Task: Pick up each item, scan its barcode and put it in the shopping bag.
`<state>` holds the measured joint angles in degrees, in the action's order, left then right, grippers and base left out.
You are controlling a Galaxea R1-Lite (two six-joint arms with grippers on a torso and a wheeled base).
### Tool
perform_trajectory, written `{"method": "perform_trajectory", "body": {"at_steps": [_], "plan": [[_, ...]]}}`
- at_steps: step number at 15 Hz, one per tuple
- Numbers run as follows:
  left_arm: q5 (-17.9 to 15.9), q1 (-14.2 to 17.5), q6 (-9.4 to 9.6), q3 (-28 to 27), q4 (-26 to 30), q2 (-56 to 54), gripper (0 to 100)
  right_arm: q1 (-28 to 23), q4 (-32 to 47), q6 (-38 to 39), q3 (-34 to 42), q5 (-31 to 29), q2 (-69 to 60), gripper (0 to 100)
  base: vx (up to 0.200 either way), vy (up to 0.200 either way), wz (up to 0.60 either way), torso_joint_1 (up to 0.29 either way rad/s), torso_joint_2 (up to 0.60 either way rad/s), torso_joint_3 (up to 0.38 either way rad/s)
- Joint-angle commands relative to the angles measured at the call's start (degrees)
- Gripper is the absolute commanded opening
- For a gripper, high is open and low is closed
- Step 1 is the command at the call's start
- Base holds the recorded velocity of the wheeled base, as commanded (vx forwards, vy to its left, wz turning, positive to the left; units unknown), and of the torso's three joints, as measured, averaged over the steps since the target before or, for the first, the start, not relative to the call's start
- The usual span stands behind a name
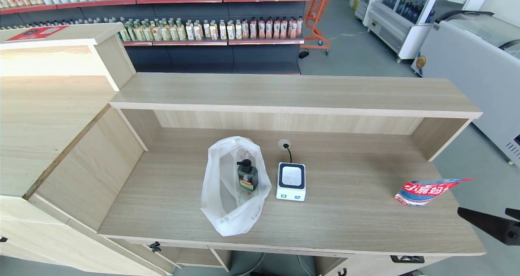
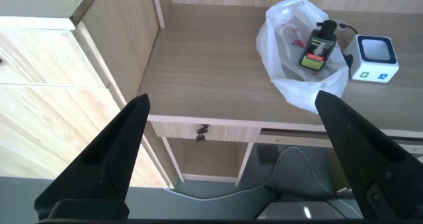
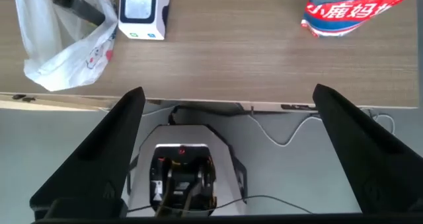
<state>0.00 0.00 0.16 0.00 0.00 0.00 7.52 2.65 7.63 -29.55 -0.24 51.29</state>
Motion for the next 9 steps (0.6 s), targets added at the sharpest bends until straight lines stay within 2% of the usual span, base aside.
{"method": "perform_trajectory", "body": {"at_steps": [1, 3, 6, 9], "plan": [[0.0, 0.0, 0.11, 0.0, 0.0, 0.0, 100, -1.1, 0.0, 1.3, 0.2, 0.1, 0.8, 100, 0.000, -0.200, 0.00, 0.002, 0.01, -0.002], [0.0, 0.0, 0.19, 0.0, 0.0, 0.0, 100, -1.5, -0.1, 7.0, -0.2, -0.1, 2.8, 100, 0.000, -0.200, 0.00, 0.012, 0.01, 0.000], [0.0, 0.0, 0.28, 0.0, 0.0, 0.0, 100, -1.4, 1.5, 22.9, -2.1, 0.0, 4.0, 100, 0.000, -0.200, 0.00, 0.001, 0.00, 0.004], [0.0, 0.0, 0.19, 0.0, 0.0, 0.0, 100, -1.5, 4.5, 26.6, -3.2, 0.0, 4.9, 100, 0.000, -0.200, 0.00, 0.004, 0.01, 0.001]]}}
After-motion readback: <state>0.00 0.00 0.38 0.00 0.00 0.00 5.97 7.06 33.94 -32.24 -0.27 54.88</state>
